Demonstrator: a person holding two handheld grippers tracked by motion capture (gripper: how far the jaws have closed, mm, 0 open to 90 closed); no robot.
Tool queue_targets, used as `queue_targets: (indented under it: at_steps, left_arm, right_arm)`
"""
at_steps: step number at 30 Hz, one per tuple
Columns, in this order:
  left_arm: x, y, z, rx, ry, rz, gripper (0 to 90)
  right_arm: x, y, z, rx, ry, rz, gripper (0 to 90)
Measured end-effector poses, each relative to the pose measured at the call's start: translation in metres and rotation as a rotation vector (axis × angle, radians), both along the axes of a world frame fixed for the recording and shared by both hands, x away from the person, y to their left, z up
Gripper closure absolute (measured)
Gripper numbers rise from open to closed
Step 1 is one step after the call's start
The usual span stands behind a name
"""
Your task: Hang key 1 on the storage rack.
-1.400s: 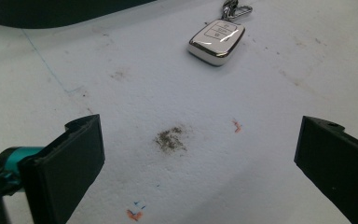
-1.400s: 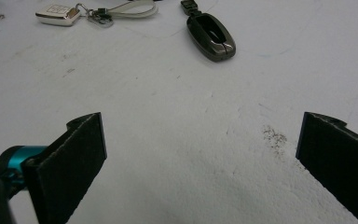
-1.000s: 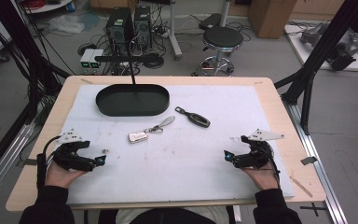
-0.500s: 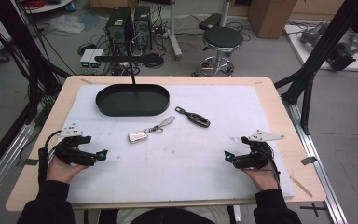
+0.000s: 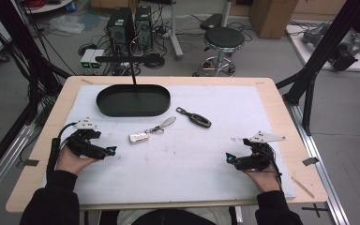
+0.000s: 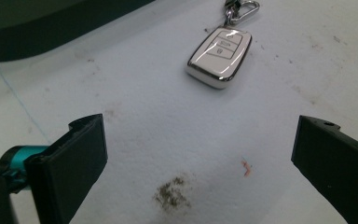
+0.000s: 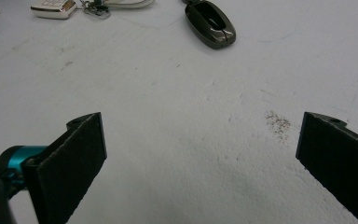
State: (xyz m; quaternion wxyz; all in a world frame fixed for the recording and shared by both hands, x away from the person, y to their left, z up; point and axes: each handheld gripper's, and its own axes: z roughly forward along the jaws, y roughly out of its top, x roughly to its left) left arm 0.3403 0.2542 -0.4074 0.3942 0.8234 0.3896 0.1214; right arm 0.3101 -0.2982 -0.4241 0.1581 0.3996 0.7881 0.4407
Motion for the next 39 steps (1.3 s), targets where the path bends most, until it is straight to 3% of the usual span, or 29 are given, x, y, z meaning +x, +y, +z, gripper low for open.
queue_targets:
  at_steps: [5,16,18,22,31,39]
  left_arm:
    - [0.01,-0.004,0.005,-0.003,0.016,-0.011,3.8]
    - [0.026,-0.023,0.015,0.039,0.034,-0.055,3.7]
    - [0.029,-0.026,0.017,0.057,0.037,-0.052,1.7]
    - [0.038,-0.03,0.02,0.043,0.046,-0.039,1.7]
    - [0.057,-0.057,0.026,0.079,0.062,-0.078,1.7]
    - [0.067,-0.08,0.027,0.109,0.073,-0.122,1.7]
  right_arm:
    - [0.0,-0.001,0.0,-0.001,0.002,-0.002,0.8]
    - [-0.001,-0.002,0.001,-0.004,-0.008,-0.012,0.8]
    - [-0.001,-0.001,0.001,-0.008,-0.004,-0.01,0.8]
    - [-0.001,-0.001,0.001,-0.007,-0.007,-0.009,0.8]
    - [-0.002,0.0,0.0,-0.03,0.002,-0.003,0.8]
    - [-0.004,-0.001,0.001,-0.021,0.002,-0.005,0.8]
